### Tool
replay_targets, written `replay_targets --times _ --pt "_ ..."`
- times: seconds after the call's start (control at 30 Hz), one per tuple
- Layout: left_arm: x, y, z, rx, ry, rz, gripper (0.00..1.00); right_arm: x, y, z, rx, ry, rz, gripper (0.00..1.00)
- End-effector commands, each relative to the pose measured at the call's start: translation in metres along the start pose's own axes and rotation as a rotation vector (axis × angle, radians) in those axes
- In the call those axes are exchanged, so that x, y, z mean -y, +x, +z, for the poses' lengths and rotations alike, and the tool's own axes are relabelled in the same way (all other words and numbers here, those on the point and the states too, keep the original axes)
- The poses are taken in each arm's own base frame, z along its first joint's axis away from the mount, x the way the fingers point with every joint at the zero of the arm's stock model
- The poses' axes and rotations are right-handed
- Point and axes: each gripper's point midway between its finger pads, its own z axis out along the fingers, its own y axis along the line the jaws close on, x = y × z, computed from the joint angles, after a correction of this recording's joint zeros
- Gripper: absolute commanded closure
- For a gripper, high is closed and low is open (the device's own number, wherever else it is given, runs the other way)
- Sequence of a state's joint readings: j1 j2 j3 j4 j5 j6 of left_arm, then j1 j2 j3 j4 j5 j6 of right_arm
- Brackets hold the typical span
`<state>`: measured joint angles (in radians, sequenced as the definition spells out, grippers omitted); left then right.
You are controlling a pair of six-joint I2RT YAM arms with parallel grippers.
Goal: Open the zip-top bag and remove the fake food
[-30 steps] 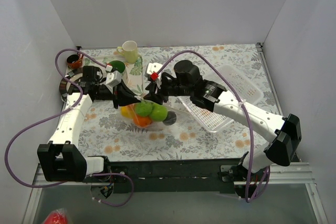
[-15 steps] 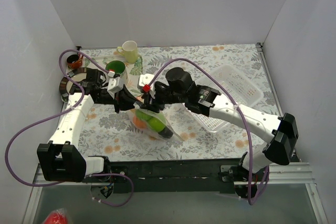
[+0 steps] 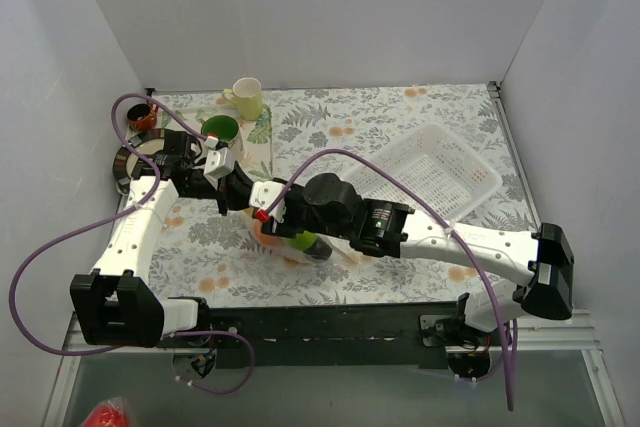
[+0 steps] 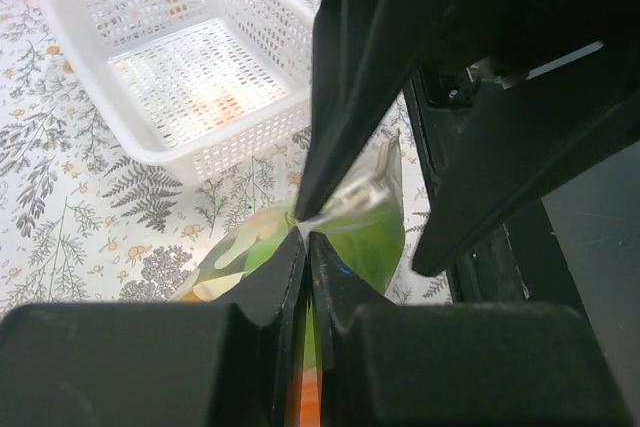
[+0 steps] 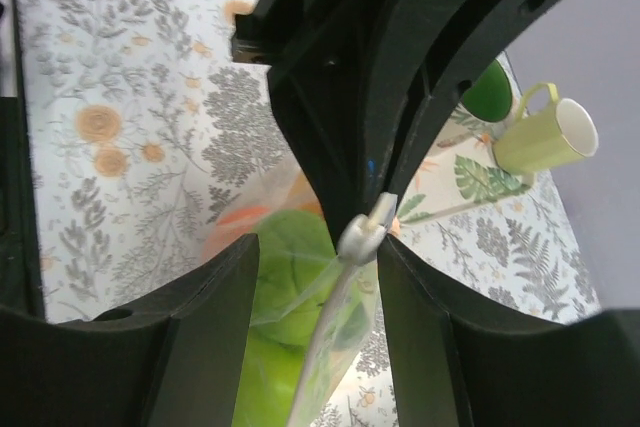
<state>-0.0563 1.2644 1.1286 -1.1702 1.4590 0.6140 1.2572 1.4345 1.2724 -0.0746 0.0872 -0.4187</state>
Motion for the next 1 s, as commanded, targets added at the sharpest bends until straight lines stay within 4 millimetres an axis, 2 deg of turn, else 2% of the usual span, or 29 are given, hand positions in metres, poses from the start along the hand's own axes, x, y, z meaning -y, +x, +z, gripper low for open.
replay_targets --times 0.0,0.2,0.4,0.5,0.63,0.77,0.87,0.97 --pt "0.012 -0.044 0.004 0.166 0.058 0.069 0.97 0.04 -0.01 0.002 0.023 0.208 -0.024 0.42" --pt "0.016 -0.042 0.004 0.159 0.054 0.078 0.97 0.053 -0.021 -0.002 0.055 0.252 -0.04 0.47" --pt "0.017 -0.04 0.004 0.147 0.052 0.088 0.97 0.076 -0.021 -0.016 0.079 0.259 0.0 0.52" --pt "0.017 -0.04 0.005 0.147 0.053 0.086 0.97 0.075 -0.027 -0.019 0.105 0.22 0.021 0.54" --pt "0.017 -0.041 0.005 0.147 0.055 0.082 0.97 0.078 -0.03 -0.021 0.119 0.183 0.045 0.7" --pt "0.016 -0.041 0.005 0.145 0.056 0.083 0.97 0.084 -0.033 -0.025 0.16 0.139 0.098 0.77" --pt "0.015 -0.042 0.006 0.147 0.057 0.083 0.97 0.084 -0.034 -0.026 0.176 0.11 0.117 0.76" --pt "0.015 -0.04 0.006 0.142 0.059 0.08 0.97 0.085 -0.034 -0.025 0.179 0.091 0.123 0.67"
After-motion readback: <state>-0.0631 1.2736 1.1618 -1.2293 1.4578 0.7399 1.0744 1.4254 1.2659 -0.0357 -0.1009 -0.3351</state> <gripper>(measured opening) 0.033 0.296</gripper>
